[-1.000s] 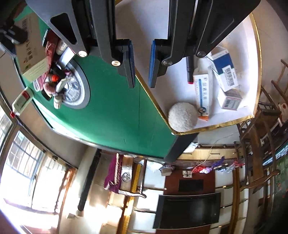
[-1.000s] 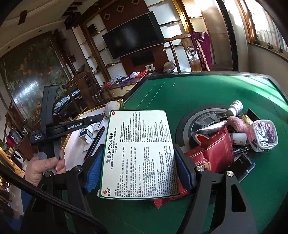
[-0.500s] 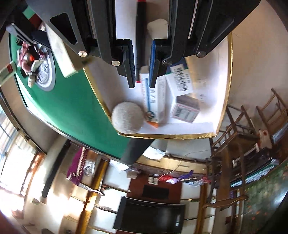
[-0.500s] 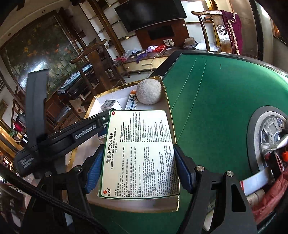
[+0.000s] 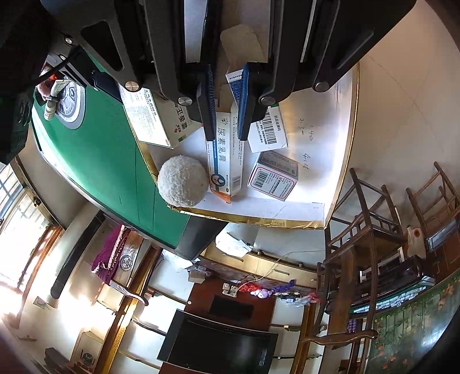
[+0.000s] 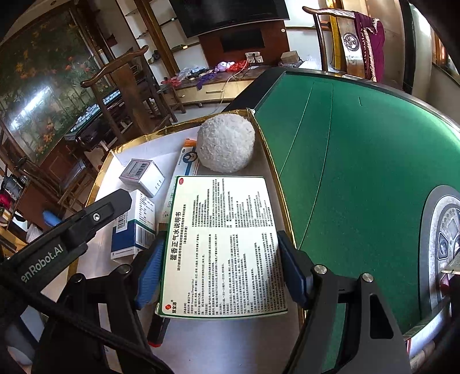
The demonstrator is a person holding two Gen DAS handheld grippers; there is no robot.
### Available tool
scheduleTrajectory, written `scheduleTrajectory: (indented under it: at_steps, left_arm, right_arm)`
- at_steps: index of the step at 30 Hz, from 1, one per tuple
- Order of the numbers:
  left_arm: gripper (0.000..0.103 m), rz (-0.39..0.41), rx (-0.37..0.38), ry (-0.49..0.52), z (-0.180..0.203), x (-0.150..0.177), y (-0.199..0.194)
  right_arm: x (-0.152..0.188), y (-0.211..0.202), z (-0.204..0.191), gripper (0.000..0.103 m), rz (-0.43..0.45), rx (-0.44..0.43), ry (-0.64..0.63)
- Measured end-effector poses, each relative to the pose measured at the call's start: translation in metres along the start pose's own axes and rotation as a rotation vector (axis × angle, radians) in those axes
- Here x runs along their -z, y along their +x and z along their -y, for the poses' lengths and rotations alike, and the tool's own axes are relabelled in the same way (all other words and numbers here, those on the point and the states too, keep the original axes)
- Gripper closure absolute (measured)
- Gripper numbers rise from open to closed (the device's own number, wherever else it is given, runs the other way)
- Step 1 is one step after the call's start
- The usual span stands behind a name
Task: Organize objects
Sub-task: 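Open the left gripper to drop the marker while the right gripper releases the leaflet in the tray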
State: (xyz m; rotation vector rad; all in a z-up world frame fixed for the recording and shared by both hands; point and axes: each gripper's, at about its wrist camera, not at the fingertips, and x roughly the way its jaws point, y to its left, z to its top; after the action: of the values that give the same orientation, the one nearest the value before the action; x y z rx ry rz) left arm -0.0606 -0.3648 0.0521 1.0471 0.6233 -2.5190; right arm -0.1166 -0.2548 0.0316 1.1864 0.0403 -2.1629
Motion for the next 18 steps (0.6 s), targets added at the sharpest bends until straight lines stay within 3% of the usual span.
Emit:
scheduleTrajectory:
  at_steps: [12,18]
  left_arm:
    - [0.091,-0.002,-0.011,0.028,0.005,0.001,-0.002]
    - [0.091,0.003,0.001,0.05,0.013,0.003,-0.004]
  right_arm:
    - [0.007,-0.019,0.005,0.026,-0.012,-0.078,0.024]
    - [0.022,-0.053,0.013,0.026,0.046,-0.15,0.047]
